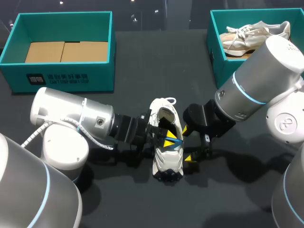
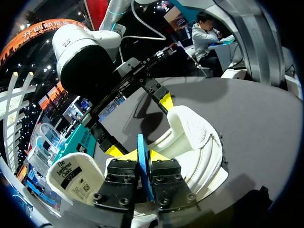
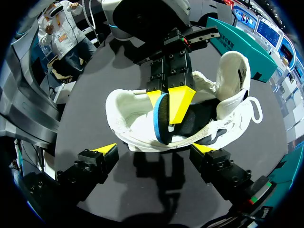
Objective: Take the shoe out of the shoebox, open the shoe tongue, remove and reinsert the insole, then place the shoe into the shoebox
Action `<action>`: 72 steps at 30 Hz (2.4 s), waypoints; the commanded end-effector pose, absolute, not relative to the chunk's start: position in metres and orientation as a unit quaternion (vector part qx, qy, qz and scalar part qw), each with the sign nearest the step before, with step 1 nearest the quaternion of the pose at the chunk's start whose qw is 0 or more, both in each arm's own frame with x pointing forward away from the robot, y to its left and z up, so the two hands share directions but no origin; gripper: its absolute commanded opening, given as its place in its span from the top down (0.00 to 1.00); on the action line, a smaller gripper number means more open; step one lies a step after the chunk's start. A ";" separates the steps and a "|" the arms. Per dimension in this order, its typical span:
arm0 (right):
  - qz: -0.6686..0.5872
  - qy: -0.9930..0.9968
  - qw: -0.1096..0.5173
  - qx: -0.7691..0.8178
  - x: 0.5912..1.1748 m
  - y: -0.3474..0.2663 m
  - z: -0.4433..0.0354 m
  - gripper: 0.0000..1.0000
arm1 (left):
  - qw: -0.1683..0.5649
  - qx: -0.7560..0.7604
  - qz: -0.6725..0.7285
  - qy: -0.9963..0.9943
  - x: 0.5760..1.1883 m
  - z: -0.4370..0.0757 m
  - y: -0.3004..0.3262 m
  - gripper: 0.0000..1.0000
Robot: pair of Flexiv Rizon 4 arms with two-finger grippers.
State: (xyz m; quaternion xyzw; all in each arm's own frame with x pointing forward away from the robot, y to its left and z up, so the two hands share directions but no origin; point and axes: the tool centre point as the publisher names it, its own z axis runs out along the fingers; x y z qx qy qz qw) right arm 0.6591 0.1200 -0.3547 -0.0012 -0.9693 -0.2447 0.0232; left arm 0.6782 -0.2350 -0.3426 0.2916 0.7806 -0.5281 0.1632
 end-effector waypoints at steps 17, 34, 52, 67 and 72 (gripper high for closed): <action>-0.244 -0.969 0.022 -0.014 0.659 0.101 -0.346 0.00 | 0.071 0.315 -0.502 0.802 0.662 -0.315 -0.207 0.58; -0.241 -0.970 0.025 -0.023 0.668 0.033 -0.320 0.00 | 0.002 0.370 -0.438 0.820 0.663 -0.293 -0.160 0.54; -0.241 -0.970 0.025 -0.023 0.668 0.033 -0.320 0.00 | -0.093 0.482 -0.347 0.799 0.680 -0.266 -0.115 1.00; -0.220 -0.973 0.028 -0.066 0.677 -0.032 -0.311 0.00 | -0.088 0.538 -0.305 0.781 0.690 -0.253 -0.126 1.00; -0.228 -0.971 0.021 -0.072 0.677 -0.043 -0.308 0.00 | -0.091 0.594 -0.269 0.753 0.698 -0.242 -0.133 1.00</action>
